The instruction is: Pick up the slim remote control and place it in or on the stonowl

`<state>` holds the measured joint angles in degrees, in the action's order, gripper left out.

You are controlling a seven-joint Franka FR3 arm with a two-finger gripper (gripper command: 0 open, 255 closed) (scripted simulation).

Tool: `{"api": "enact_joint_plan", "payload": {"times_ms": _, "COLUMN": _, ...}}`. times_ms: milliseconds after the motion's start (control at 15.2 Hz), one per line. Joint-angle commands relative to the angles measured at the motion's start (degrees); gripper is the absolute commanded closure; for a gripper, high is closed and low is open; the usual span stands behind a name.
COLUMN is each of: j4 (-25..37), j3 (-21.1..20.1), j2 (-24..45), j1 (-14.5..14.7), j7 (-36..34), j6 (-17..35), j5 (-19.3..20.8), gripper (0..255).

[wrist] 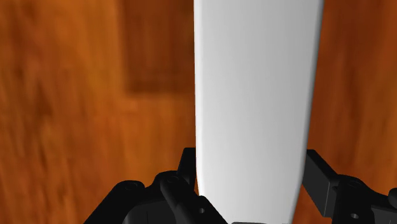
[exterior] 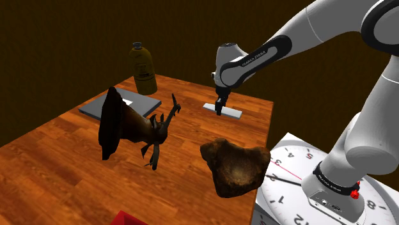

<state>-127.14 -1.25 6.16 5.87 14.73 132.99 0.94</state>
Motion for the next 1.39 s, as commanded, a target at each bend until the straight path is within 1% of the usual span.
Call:
{"api": "enact_joint_plan", "payload": {"times_ms": 0, "j4": 0.00, "j3": 0.00, "j2": 0.01, "j1": 0.00, "j7": 0.00, "j6": 0.01, "j5": 0.00, "gripper": 255}}
{"api": "enact_joint_plan", "payload": {"times_ms": 396, "j4": -0.01, "j3": 0.00, "j2": 0.00, "j1": 0.00, "j7": 0.00, "j6": 0.01, "j5": 0.00, "gripper": 255}}
{"api": "enact_joint_plan", "payload": {"times_ms": 1320, "j4": 4.63, "j3": -0.03, "j2": -5.74, "j1": -0.01, "j7": 0.26, "j6": -10.37, "j5": -0.27, "gripper": 255}}
